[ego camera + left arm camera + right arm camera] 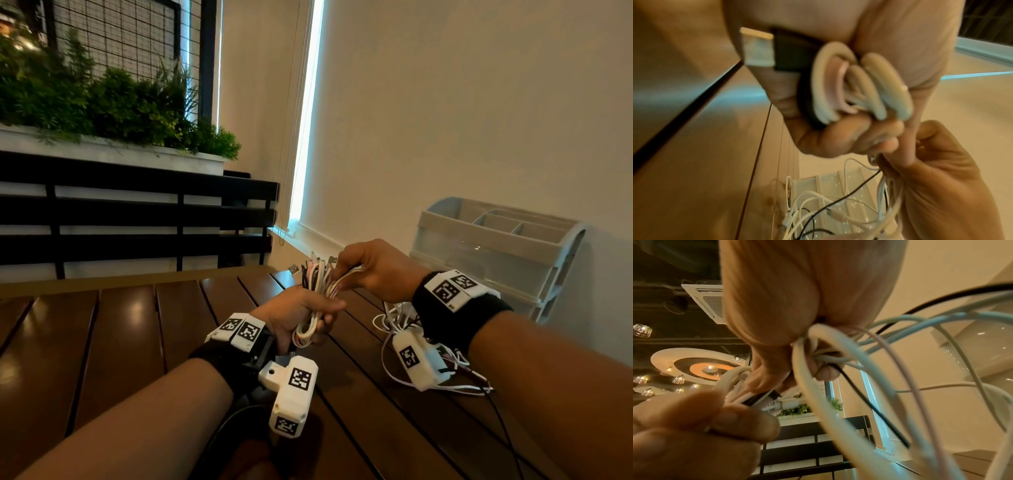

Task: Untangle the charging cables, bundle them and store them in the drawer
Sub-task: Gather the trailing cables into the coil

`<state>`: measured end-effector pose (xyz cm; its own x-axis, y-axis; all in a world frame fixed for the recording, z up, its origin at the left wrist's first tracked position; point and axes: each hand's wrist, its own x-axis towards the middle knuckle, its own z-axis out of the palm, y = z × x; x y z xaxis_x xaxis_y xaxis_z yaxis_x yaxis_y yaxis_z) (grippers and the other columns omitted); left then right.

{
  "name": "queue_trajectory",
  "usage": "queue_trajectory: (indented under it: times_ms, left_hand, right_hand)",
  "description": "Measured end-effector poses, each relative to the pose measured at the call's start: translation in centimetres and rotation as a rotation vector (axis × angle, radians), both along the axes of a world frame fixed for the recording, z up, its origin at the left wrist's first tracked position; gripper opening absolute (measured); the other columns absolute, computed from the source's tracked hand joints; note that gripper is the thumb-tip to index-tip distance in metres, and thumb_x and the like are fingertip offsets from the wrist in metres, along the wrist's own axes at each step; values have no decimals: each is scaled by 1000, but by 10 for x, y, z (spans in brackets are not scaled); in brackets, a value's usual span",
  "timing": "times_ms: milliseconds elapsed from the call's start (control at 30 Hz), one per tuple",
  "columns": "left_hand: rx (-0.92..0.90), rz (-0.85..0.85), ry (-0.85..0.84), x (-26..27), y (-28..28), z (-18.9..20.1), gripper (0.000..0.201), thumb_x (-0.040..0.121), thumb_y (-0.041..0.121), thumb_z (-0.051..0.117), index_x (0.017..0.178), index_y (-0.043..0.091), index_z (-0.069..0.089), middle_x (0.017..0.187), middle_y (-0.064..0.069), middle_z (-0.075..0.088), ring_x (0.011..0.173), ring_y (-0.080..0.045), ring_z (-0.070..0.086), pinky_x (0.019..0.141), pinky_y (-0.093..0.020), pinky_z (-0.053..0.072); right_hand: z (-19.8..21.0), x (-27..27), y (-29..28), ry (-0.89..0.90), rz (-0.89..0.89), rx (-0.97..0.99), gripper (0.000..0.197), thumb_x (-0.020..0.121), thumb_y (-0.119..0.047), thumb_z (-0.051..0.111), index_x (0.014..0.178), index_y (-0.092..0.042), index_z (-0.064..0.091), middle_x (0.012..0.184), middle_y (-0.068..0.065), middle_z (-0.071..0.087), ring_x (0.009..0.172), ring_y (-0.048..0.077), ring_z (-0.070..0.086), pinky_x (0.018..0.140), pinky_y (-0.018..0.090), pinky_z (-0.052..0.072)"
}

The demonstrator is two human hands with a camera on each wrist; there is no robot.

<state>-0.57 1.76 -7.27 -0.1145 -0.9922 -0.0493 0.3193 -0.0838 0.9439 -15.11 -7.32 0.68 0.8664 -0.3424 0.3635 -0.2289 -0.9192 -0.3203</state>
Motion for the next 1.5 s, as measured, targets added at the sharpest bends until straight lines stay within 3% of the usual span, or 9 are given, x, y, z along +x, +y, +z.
queue_trajectory:
  times_ms: [167, 333, 600, 833, 933, 1033, 1167, 1367, 1500]
  left_hand:
    - [-50, 119, -136, -5, -1, 1, 29, 69, 27, 79, 71, 11, 55, 53, -4, 44, 40, -15, 41, 42, -22, 35]
    - [-24, 127, -3, -14, -2, 2, 24, 72, 12, 72, 91, 2, 60, 66, -12, 63, 57, -22, 67, 58, -32, 57]
    - [-81, 312, -106, -17, -4, 1, 14, 85, 16, 70, 85, 5, 60, 50, -3, 46, 39, -13, 42, 43, -24, 41]
    - [-110, 407, -120, -16, -4, 2, 29, 84, 20, 68, 59, 13, 56, 48, -4, 41, 39, -17, 39, 45, -26, 38]
    - [-114, 445, -87, -15, -6, 1, 36, 86, 19, 67, 52, 15, 56, 47, -4, 40, 39, -18, 38, 44, -27, 37]
    - [-115, 482, -65, -17, -7, 2, 39, 86, 20, 67, 49, 15, 54, 44, -3, 39, 39, -19, 37, 44, -28, 36]
    - [-118, 542, -43, -16, -8, 3, 33, 86, 21, 66, 58, 12, 51, 44, -3, 39, 39, -18, 37, 45, -28, 36]
    - [-86, 530, -4, -15, -8, 3, 30, 88, 22, 64, 63, 13, 50, 46, -2, 38, 37, -17, 37, 44, -27, 35]
    - [-90, 445, 26, -15, -7, 2, 30, 91, 24, 61, 65, 13, 50, 50, -2, 37, 39, -15, 37, 43, -23, 36]
  right_hand:
    - [-3, 4, 2, -50, -34, -71, 12, 76, -11, 77, 73, -15, 66, 74, -8, 65, 71, 5, 60, 66, 12, 43]
    - [-9, 5, 3, -105, -125, -118, 26, 75, -15, 79, 73, -23, 55, 69, -20, 55, 65, -4, 52, 60, 7, 37]
    - [-17, 1, 1, -156, -172, -32, 27, 82, -21, 72, 89, -22, 46, 72, -11, 56, 63, 1, 51, 56, 11, 38]
    - [-5, -6, 5, 212, -193, 99, 3, 93, -27, 57, 92, -27, 55, 82, -7, 60, 75, 9, 53, 68, 26, 41]
    - [0, -10, 6, 363, -266, -32, 14, 87, -28, 65, 96, -23, 56, 86, -5, 59, 79, 13, 55, 69, 28, 42]
    - [-6, -12, 6, 296, -275, 33, 19, 83, -25, 70, 96, -19, 57, 86, -1, 62, 78, 16, 58, 70, 31, 45]
    - [-19, -12, 9, 58, -167, 306, 9, 96, -17, 54, 96, -8, 54, 71, 4, 59, 62, 16, 57, 64, 34, 48]
    - [-22, -1, 13, 198, -297, -52, 29, 102, -37, 37, 102, -11, 50, 78, -1, 53, 64, 9, 45, 57, 24, 33]
    - [-28, 1, 16, 109, -202, 263, 29, 102, -38, 34, 93, -15, 50, 66, -5, 45, 56, 9, 40, 53, 24, 34]
